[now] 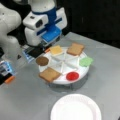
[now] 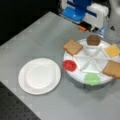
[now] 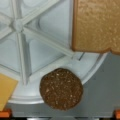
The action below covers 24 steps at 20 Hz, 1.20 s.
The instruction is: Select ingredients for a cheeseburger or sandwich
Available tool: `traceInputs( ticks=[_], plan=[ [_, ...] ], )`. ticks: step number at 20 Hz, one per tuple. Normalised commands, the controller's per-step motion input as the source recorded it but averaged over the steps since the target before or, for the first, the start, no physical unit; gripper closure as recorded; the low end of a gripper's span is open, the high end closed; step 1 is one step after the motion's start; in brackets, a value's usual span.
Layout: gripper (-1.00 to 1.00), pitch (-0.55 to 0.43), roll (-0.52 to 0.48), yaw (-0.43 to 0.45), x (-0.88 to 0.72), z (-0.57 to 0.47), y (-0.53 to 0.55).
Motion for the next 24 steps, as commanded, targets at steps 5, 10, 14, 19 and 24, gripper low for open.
traceInputs(
  ticks=[5, 10, 14, 19, 24],
  plan=[
    [-1.0, 0.027, 0.279, 0.046, 0.01, -0.02, -0.02],
    [-1.0, 0.025, 0.306, 0.024, 0.02, -0.04, -0.06],
    [-1.0, 0.038, 0.354, 0.064, 0.02, 0.02, -0.12],
    [-1.0, 0.079, 0.443, 0.112, 0.04, 0.05, -0.25],
    [-1.0, 0.124, 0.384, 0.147, 0.16, 0.02, -0.35]
  ],
)
